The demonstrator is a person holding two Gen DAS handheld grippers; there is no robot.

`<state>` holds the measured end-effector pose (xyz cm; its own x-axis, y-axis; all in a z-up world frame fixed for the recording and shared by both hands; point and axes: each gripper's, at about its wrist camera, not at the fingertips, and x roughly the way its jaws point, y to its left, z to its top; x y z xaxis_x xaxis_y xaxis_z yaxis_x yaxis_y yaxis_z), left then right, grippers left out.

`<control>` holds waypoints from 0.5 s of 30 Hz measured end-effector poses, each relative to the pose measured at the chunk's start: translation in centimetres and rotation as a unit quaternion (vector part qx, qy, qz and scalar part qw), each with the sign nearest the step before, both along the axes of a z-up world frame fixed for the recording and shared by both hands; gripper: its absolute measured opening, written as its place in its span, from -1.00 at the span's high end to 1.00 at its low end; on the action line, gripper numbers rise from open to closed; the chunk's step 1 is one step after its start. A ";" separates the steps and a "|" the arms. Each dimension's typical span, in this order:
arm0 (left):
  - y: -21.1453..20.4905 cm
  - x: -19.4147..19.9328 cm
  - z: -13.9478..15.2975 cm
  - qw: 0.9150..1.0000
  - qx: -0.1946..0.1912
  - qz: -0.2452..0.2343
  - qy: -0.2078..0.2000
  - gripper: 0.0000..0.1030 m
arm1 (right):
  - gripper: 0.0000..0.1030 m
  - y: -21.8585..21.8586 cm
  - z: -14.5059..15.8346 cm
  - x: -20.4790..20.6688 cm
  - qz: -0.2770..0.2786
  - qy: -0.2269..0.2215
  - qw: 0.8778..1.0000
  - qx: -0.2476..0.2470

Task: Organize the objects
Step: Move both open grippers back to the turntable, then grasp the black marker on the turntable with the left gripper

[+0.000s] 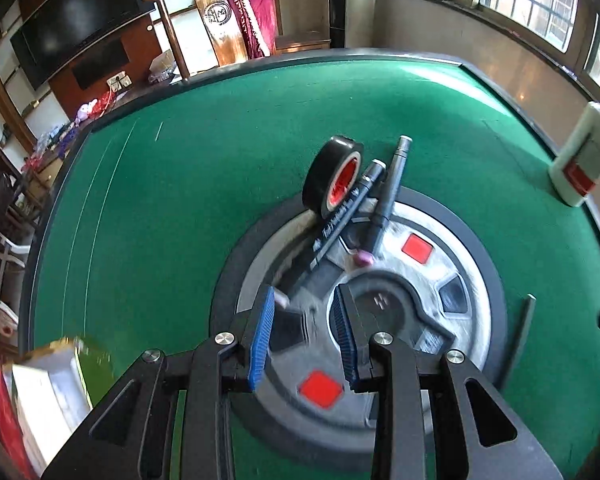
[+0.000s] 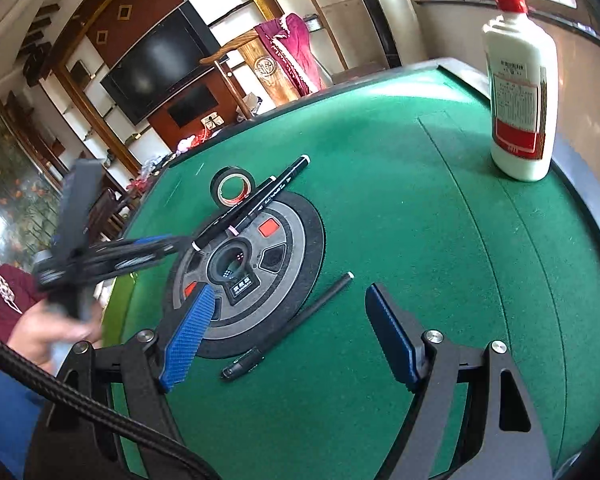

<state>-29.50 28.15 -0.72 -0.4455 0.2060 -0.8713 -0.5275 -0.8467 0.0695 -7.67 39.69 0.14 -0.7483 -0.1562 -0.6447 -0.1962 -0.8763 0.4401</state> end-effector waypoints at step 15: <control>4.5 -2.0 -2.4 0.999 -0.045 -0.027 0.016 0.60 | -0.53 2.0 -1.6 0.5 -0.021 -0.010 0.998 -0.061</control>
<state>-31.46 32.64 -3.17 -0.4634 0.1522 -0.8730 -0.5682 -0.8070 0.1609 -7.18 41.67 -1.47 -0.7437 -0.2020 -0.6373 -0.2418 -0.8074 0.5381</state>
